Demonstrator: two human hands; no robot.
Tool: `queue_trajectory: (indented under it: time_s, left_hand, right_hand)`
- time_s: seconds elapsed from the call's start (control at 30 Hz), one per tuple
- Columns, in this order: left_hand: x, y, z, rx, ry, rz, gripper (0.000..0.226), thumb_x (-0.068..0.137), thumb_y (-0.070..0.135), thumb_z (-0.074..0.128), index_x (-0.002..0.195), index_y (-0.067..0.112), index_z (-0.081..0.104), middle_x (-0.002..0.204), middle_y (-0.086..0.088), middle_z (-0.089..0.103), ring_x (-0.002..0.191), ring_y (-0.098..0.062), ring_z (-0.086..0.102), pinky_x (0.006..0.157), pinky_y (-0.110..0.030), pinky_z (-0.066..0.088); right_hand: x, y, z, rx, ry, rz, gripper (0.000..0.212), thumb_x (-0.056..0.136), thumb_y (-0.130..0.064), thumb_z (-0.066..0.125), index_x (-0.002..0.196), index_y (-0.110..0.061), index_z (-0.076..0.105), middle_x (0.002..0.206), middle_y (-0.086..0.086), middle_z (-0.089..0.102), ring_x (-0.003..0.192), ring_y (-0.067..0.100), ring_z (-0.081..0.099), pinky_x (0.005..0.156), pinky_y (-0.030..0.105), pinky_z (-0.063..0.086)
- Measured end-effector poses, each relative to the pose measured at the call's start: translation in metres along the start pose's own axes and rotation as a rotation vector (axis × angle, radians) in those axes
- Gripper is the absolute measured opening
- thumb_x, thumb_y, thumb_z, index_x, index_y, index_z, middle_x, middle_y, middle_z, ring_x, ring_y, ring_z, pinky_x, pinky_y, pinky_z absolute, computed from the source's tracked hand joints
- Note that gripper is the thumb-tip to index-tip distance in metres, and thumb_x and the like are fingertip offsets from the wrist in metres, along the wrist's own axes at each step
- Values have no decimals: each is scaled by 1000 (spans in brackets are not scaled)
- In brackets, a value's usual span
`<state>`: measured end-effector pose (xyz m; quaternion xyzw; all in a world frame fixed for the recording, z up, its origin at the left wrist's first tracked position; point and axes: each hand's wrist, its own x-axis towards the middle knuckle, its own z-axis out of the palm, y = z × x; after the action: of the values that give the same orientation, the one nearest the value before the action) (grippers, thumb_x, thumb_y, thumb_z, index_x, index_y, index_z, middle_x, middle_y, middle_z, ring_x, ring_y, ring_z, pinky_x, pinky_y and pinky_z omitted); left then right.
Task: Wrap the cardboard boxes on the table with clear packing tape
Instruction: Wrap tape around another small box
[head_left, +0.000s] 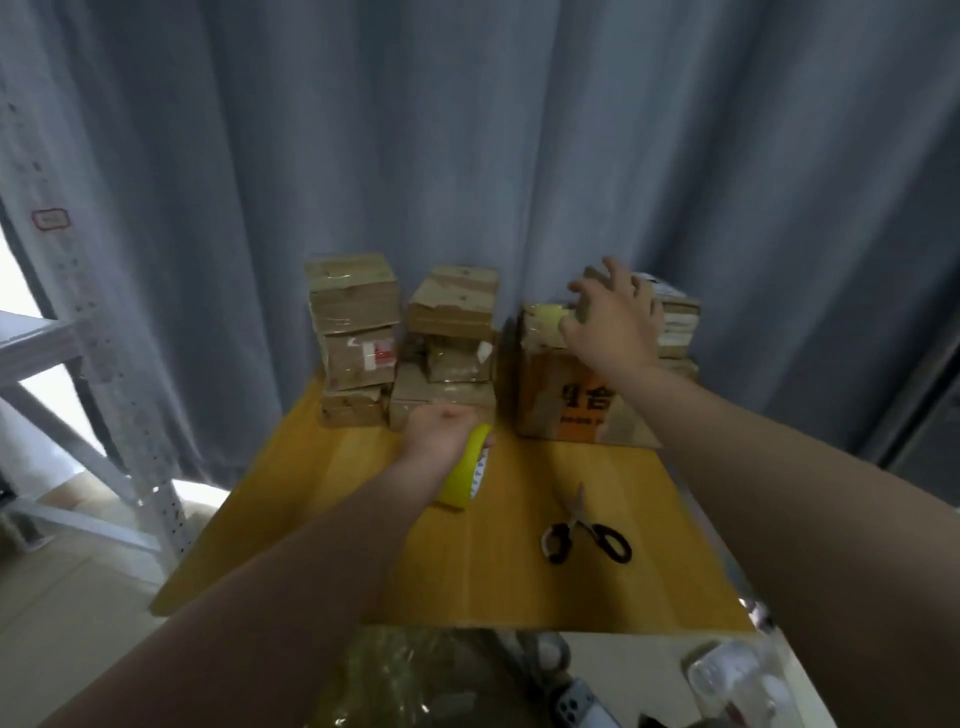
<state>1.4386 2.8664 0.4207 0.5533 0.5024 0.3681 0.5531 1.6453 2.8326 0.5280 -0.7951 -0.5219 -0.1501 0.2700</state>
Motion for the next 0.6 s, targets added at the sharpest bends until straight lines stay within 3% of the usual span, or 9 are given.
queue_trajectory:
  time_s: [0.03, 0.1, 0.2, 0.3, 0.47, 0.53, 0.6]
  left_hand:
    - [3, 2, 16, -24, 0, -3, 7, 91, 18, 71, 94, 14, 76, 69, -6, 77, 71, -23, 76, 82, -39, 64]
    - [9, 5, 43, -11, 54, 10, 4, 91, 26, 73, 88, 26, 72, 75, 1, 78, 76, -20, 74, 88, -39, 61]
    - [20, 0, 70, 52, 113, 60, 3, 91, 35, 72, 89, 35, 73, 101, 5, 73, 95, -20, 67, 89, -37, 55]
    - [29, -7, 86, 65, 135, 94, 9, 90, 36, 70, 97, 33, 76, 96, 5, 73, 88, -20, 68, 83, -42, 59]
    - [52, -19, 95, 60, 235, 56, 16, 75, 46, 61, 85, 38, 71, 74, 2, 76, 73, -25, 74, 74, -50, 64]
    - [49, -17, 99, 120, 238, 90, 11, 80, 43, 62, 85, 37, 70, 76, 3, 76, 73, -23, 73, 68, -44, 63]
    - [43, -15, 104, 223, 253, 142, 6, 91, 36, 63, 89, 36, 69, 80, 3, 73, 72, -21, 69, 56, -33, 52]
  right_hand:
    - [-1, 15, -2, -1, -13, 50, 53, 91, -45, 66, 143, -37, 54, 169, -2, 15, 153, 37, 16, 122, 60, 17]
    - [-1, 42, -1, 10, -25, 159, 65, 89, -54, 67, 149, -43, 45, 171, -3, 5, 154, 42, 9, 121, 69, 12]
    - [8, 71, 4, 76, -39, 327, 86, 82, -70, 70, 155, -45, 32, 171, -5, -11, 154, 49, -1, 117, 76, 6]
    - [25, 88, 9, 221, -13, 419, 95, 76, -73, 75, 156, -48, 32, 171, -6, -17, 154, 52, -5, 114, 81, 6]
    - [43, 90, 31, 296, 10, 455, 84, 72, -63, 83, 144, -42, 45, 168, 2, -1, 148, 50, 19, 113, 78, 19]
    - [41, 86, 38, 325, 57, 430, 74, 74, -53, 81, 138, -38, 46, 162, 3, 11, 137, 46, 30, 108, 69, 35]
    - [37, 83, 38, 408, 148, 401, 66, 71, -48, 77, 129, -37, 49, 152, 0, 21, 125, 39, 34, 99, 60, 45]
